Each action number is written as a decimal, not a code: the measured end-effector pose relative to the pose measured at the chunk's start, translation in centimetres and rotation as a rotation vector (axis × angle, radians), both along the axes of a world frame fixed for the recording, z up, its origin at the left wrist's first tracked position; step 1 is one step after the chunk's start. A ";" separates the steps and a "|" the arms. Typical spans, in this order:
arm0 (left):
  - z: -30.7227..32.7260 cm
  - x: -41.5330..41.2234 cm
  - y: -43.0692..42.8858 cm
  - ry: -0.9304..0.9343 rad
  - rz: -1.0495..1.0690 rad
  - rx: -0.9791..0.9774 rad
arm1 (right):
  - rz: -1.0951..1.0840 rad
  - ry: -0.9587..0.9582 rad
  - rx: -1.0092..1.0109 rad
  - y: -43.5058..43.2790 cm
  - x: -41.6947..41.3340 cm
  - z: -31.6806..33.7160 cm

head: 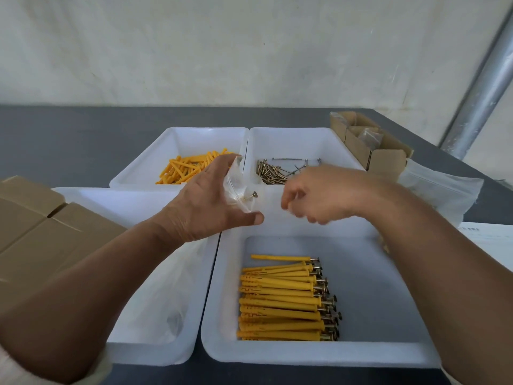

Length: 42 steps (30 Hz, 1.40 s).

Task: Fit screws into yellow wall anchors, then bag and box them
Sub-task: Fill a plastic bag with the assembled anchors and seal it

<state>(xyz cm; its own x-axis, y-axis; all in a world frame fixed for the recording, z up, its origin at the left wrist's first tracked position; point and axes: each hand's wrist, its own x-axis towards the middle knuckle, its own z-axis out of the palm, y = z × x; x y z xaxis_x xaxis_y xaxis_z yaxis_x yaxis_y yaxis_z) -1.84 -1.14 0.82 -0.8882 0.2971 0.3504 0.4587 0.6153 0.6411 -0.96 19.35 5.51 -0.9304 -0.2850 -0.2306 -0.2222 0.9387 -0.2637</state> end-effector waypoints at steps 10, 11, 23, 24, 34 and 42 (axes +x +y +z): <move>0.0 0.0 0.1 0.006 -0.015 -0.010 | -0.013 -0.545 0.218 -0.8 -0.9 -3.6; 0.0 0.0 0.1 0.007 -0.014 -0.014 | -0.016 -0.550 0.229 -0.8 -1.0 -3.8; 0.0 -0.1 0.0 0.013 -0.024 -0.038 | -0.017 -0.576 0.142 -0.8 -0.9 -4.3; 0.0 -0.1 0.0 0.015 -0.024 -0.039 | -0.023 -0.576 0.125 -0.7 -1.0 -4.3; -0.2 -0.3 -0.1 0.011 -0.025 -0.048 | -0.018 -0.635 0.048 -0.4 -1.2 -4.5; -0.3 -0.5 -0.1 0.024 -0.030 -0.053 | 0.006 -0.567 0.020 -0.4 -1.8 -5.0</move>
<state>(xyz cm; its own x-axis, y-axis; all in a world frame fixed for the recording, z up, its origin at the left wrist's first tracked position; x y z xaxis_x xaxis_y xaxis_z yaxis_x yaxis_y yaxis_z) -2.29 -1.29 0.48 -0.8702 0.3419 0.3547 0.4922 0.6340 0.5965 -2.72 18.99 0.52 -0.6578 -0.2807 -0.6990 -0.0567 0.9438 -0.3257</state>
